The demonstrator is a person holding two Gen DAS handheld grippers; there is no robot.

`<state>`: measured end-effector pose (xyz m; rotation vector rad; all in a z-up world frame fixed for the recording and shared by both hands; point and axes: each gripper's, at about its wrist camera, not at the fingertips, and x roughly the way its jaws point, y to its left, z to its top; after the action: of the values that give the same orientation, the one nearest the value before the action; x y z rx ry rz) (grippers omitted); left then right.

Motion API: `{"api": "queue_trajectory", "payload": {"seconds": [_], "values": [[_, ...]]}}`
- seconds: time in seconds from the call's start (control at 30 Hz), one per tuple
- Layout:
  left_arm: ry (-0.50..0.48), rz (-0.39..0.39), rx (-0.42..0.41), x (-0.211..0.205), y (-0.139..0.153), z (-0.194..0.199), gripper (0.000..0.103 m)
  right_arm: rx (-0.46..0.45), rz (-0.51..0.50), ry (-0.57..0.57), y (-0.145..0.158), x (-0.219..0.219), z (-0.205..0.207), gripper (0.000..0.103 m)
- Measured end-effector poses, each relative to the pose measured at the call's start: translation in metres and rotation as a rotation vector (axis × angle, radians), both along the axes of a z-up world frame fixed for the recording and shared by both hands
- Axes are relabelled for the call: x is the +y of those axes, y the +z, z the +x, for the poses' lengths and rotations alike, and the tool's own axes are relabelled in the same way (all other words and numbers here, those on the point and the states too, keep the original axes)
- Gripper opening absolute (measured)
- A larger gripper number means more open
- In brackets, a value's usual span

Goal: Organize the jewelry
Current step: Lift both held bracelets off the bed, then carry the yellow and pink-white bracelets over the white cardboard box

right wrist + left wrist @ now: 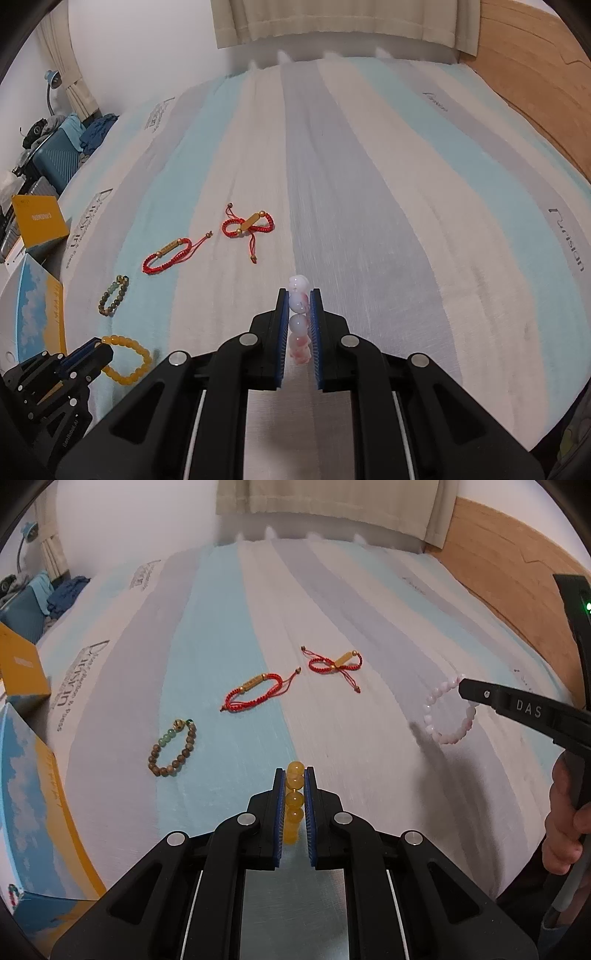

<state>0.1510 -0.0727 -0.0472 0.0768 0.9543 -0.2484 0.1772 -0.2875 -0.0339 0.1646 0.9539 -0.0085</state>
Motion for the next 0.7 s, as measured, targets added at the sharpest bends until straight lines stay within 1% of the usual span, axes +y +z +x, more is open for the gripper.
{"api": "queue_trajectory", "payload": {"seconds": [0.4,0.7], "values": [[0.033,0.009,-0.007,0.008,0.011,-0.002,0.009,-0.017,-0.021,-0.001,0.011,0.007,-0.004,0.011],[0.045,0.0,-0.029,0.019,0.024,-0.003,0.009,-0.038,-0.05,0.001,0.021,0.022,-0.004,0.011]]}}
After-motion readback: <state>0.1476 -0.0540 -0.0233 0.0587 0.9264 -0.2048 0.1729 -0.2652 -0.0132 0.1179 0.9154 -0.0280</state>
